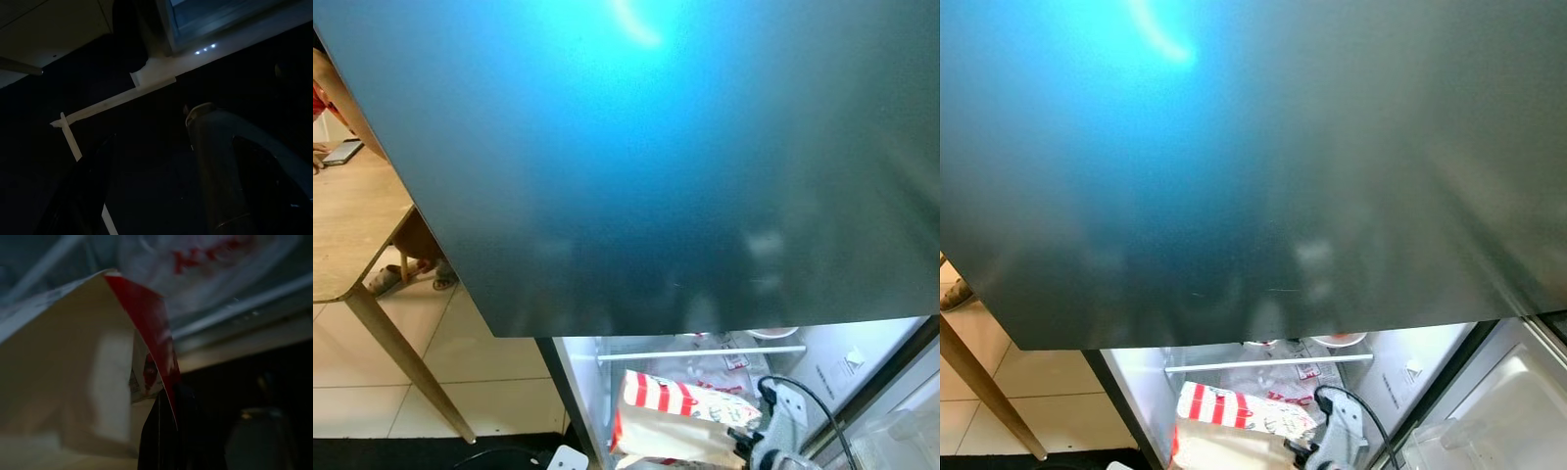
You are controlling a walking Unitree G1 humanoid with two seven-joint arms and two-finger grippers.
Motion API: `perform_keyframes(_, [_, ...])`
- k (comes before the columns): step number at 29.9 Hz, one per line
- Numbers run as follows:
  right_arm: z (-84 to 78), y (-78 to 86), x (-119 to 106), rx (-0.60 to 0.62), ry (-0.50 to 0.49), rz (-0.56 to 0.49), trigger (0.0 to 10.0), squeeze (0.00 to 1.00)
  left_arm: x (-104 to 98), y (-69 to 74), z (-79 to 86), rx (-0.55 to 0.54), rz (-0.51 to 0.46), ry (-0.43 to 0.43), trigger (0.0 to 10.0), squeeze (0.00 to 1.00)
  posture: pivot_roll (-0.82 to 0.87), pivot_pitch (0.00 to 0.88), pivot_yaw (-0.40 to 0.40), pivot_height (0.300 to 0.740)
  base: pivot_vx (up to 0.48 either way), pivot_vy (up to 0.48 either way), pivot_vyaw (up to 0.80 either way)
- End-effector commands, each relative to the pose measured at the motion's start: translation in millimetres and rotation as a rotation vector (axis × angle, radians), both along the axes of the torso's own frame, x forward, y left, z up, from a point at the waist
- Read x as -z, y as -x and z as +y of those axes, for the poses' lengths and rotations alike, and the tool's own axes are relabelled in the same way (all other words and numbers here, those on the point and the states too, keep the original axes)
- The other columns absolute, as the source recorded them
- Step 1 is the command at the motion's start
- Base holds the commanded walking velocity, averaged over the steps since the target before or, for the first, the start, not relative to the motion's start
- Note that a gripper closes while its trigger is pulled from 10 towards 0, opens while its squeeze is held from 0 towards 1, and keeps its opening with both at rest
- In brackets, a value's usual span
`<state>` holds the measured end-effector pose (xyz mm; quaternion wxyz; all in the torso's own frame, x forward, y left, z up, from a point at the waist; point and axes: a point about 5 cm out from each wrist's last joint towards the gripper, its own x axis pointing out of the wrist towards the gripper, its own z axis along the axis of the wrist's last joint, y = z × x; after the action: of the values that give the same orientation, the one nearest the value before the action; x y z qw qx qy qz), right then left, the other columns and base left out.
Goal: Restocking fridge
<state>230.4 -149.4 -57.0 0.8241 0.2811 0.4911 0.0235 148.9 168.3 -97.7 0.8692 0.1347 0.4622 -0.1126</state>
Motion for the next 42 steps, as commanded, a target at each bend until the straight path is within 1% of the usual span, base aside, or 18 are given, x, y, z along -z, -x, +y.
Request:
perform_keyframes(1, [3.7,-6.4,-4,0.0,-0.015,-0.03,10.0,0.0,2,7.3,8.5,-0.001,0.027,-0.025,10.0,0.0,0.01,0.05,0.025,0.74,0.0,0.0,0.0])
perform_keyframes(2, [5.6,-10.2,-7,0.002,-0.02,-0.044,10.0,0.0,2,7.2,8.6,-0.002,0.026,-0.025,10.0,0.0,0.01,0.05,0.025,0.74,0.0,0.0,0.0])
perform_keyframes(5, [8.9,-14.4,-10,-0.016,-0.025,-0.057,10.0,0.0,2,7.0,8.4,-0.003,0.025,-0.025,10.0,0.0,0.01,0.052,0.022,0.74,0.0,0.0,-0.32])
perform_keyframes(9, [9.7,-12.5,-9,-0.042,-0.013,-0.05,10.0,0.0,2,6.9,7.8,-0.003,0.025,-0.025,10.0,0.0,0.01,0.055,0.021,0.728,0.0,0.0,-0.46])
perform_keyframes(19, [7.6,-8.4,-6,-0.047,-0.012,-0.035,10.0,0.0,2,6.7,7.5,0.001,0.028,-0.028,10.0,0.0,0.01,0.055,0.021,0.695,0.0,0.0,-0.46])
perform_keyframes(22, [6.9,-7.6,-6,-0.054,-0.01,-0.033,10.0,0.0,2,5.9,6.9,0.005,0.026,-0.028,10.0,0.0,0.0,0.058,0.025,0.678,0.0,0.0,-0.45])
perform_keyframes(29, [6.3,-6.9,-6,-0.063,-0.004,-0.034,10.0,0.0,2,4.7,6.3,0.012,0.022,-0.028,10.0,0.0,0.0,0.058,0.025,0.662,0.0,0.0,-0.45])
perform_keyframes(33, [5.2,-6.0,-5,-0.073,0.005,-0.037,10.0,0.0,1,3.8,6.1,0.02,0.017,-0.031,10.0,0.0,0.0,0.058,0.025,0.662,0.0,0.0,0.0])
perform_keyframes(34, [4.0,-3.4,-4,-0.089,0.006,-0.034,10.0,0.0,1,4.0,6.8,-0.009,0.016,-0.027,10.0,0.0,0.0,0.058,0.025,0.662,0.0,0.0,0.0])
perform_keyframes(37, [4.1,-2.5,-3,-0.096,0.006,-0.034,10.0,0.0,1,4.5,7.5,-0.03,0.013,-0.023,10.0,0.0,0.01,0.058,0.025,0.662,0.0,0.0,0.0])
perform_keyframes(38, [4.4,-1.1,-2,-0.108,0.007,-0.033,10.0,0.0,2,5.7,8.9,-0.07,0.014,-0.018,10.0,0.0,0.01,0.057,0.026,0.662,0.0,0.0,0.0])
perform_keyframes(40, [4.2,0.3,-1,-0.158,0.031,-0.043,10.0,0.0,2,6.7,9.6,-0.105,0.012,-0.009,10.0,0.0,0.01,0.057,0.026,0.662,0.0,0.0,0.0])
perform_keyframes(42, [4.1,0.6,-1,-0.18,0.042,-0.049,10.0,0.0,2,6.6,9.7,-0.111,0.009,-0.006,10.0,0.0,0.01,0.057,0.026,0.662,0.0,0.0,0.0])
